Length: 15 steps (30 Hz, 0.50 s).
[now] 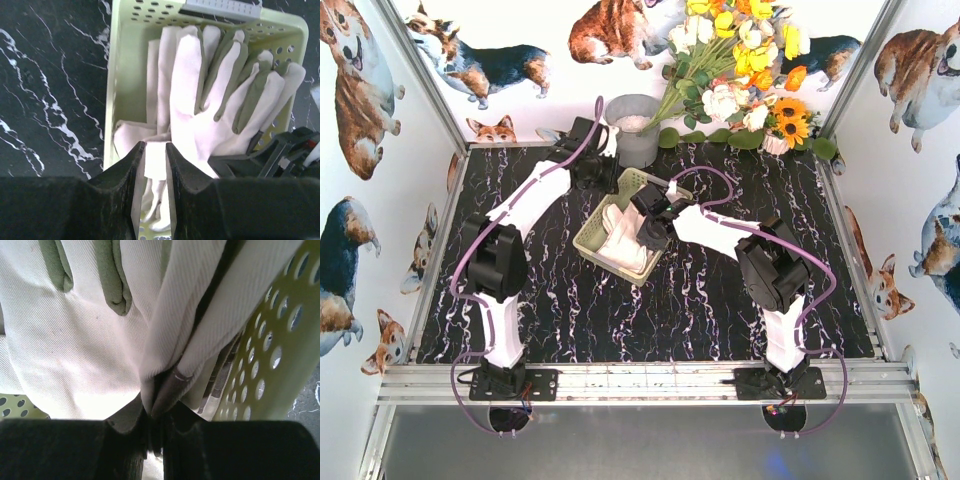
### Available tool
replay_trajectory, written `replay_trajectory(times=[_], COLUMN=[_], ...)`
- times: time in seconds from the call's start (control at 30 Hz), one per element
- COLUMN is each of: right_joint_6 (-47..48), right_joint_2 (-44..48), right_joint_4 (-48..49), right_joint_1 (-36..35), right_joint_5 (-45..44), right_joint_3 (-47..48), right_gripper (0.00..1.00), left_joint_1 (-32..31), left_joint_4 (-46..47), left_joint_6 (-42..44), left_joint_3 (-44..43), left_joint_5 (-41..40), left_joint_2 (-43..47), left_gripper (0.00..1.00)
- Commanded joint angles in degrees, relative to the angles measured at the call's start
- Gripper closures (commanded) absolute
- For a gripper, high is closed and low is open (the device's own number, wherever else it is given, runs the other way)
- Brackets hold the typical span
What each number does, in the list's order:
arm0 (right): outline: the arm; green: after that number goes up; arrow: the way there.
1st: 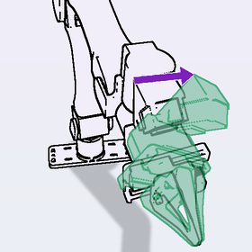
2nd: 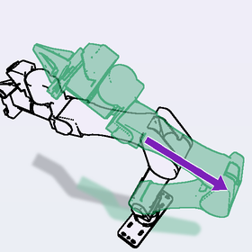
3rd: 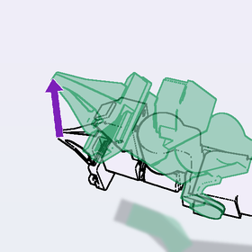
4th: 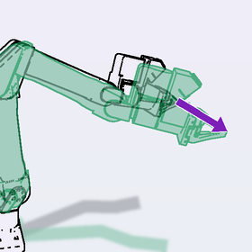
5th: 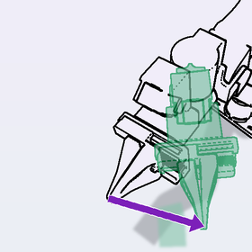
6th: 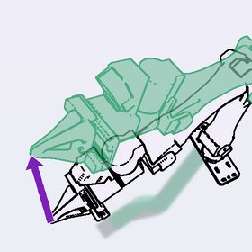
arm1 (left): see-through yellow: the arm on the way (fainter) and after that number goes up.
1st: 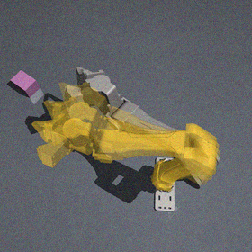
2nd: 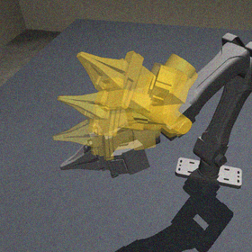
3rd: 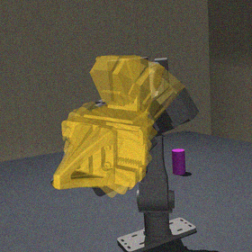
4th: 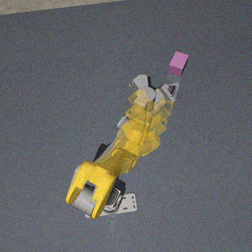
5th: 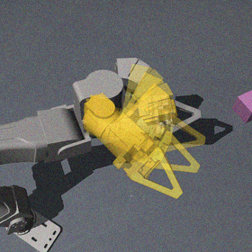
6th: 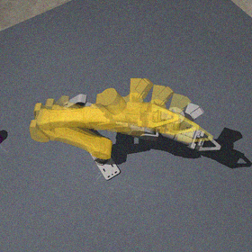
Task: Put the gloves into the storage basket
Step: Place the glove in the bin.
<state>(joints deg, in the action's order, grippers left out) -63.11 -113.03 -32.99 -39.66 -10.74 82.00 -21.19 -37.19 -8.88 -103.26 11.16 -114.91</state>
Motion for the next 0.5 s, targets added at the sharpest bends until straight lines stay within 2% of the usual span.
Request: replay_trajectory(times=[0.0,0.2,0.47], right_joint_6=[1.3,2.0,2.3], right_joint_2=[-1.4,-1.7,-1.7], right_joint_4=[-2.2,-2.1,-2.6], right_joint_1=[-0.6,-0.6,-0.5], right_joint_5=[0.3,0.7,0.6], right_joint_3=[1.9,2.4,2.5], right_gripper=[1.00,1.00,1.00], left_joint_1=[-0.5,-0.8,-0.6], left_joint_4=[2.5,2.7,0.5], left_joint_6=[-1.5,-1.7,-0.3], left_joint_3=[3.9,6.0,6.7], left_joint_5=[3.6,4.0,-0.6], left_joint_2=[2.1,0.5,-3.2], left_gripper=[0.84,0.87,0.89])
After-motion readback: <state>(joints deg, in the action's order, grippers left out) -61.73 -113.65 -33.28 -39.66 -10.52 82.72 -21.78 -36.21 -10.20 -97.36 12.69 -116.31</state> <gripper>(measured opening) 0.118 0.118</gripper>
